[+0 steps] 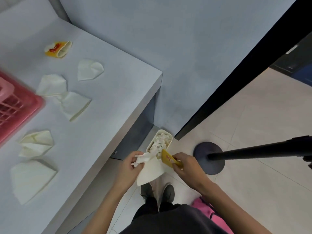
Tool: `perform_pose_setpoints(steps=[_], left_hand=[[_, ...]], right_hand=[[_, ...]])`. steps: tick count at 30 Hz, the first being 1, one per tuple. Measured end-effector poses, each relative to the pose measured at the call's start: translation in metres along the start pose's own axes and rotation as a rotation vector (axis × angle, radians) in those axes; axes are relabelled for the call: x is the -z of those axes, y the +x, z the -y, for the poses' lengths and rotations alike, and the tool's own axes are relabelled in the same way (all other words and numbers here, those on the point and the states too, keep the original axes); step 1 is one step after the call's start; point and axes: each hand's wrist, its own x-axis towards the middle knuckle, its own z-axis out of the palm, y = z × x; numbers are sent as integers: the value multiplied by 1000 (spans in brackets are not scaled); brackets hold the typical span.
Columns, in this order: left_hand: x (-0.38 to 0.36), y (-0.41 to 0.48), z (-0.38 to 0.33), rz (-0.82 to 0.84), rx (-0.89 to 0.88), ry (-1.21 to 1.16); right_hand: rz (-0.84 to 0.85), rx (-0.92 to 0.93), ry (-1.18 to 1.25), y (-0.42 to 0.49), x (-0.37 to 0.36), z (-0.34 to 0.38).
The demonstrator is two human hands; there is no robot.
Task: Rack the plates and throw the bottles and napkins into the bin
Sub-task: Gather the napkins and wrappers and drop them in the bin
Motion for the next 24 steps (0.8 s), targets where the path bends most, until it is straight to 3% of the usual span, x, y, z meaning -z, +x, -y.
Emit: perform_pose_setpoints(steps=[5, 11, 24], left_hand=[[2, 31, 14, 46, 15, 23], [-13, 55, 47, 118, 132, 7], [-103, 112, 165, 158, 306, 113]], right_hand=[[-37, -42, -1, 18, -13, -7], [43, -87, 11, 38, -38, -28], [169, -131, 76, 97, -114, -145]])
